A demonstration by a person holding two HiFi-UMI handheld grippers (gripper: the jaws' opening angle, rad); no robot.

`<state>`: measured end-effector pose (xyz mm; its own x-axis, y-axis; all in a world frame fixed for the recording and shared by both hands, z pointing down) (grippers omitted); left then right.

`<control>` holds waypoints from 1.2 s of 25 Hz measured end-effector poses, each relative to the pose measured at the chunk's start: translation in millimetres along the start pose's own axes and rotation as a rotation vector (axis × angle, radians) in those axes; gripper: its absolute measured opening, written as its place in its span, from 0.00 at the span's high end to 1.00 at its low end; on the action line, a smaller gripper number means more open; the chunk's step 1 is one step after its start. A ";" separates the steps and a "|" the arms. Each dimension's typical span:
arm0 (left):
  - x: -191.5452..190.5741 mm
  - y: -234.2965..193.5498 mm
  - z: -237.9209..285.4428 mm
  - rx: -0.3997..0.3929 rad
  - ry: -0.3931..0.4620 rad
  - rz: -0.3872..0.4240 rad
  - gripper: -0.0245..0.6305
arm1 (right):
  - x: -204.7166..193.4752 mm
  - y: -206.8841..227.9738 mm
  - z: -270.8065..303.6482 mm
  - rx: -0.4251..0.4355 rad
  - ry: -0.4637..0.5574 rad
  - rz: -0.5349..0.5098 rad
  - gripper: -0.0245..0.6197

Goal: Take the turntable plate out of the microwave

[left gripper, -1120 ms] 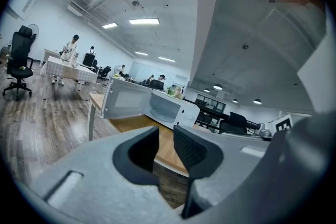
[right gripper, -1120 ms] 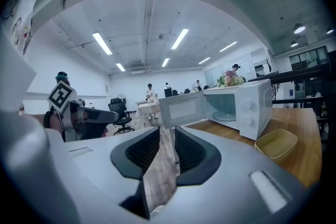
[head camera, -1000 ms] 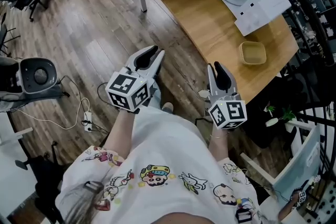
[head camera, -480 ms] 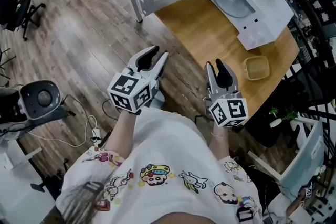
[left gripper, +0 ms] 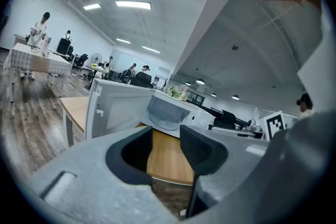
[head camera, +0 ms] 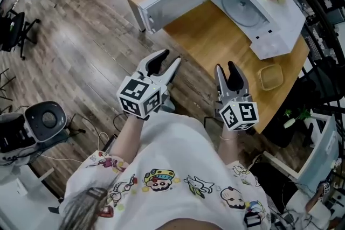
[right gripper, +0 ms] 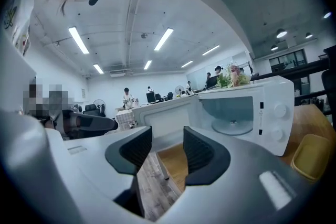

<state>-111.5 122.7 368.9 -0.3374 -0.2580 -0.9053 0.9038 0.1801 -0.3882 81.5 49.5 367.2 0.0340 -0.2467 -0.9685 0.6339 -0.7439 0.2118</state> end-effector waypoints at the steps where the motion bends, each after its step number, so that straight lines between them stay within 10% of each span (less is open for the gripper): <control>1: -0.3 -3.0 1.9 -0.014 -0.009 0.001 0.72 | -2.1 -0.9 3.1 -0.012 -0.002 0.004 0.68; 30: 25.7 -33.3 150.3 -0.236 -0.121 -0.020 0.70 | 5.9 92.1 62.6 -0.276 0.016 0.141 0.67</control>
<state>-110.7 -32.6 384.4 -0.3075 -0.3732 -0.8753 0.8062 0.3865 -0.4480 91.7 -59.3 389.2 0.1476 -0.3238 -0.9345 0.8078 -0.5057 0.3028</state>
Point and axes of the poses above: the fingertips, and each gripper's own axes: z forward along the fingers, y to its right, x out of its top, the point moved 5 cm from there along -z, backward along the fingers, and after that the axes turned 4 degrees about y, right-handed, at the moved point
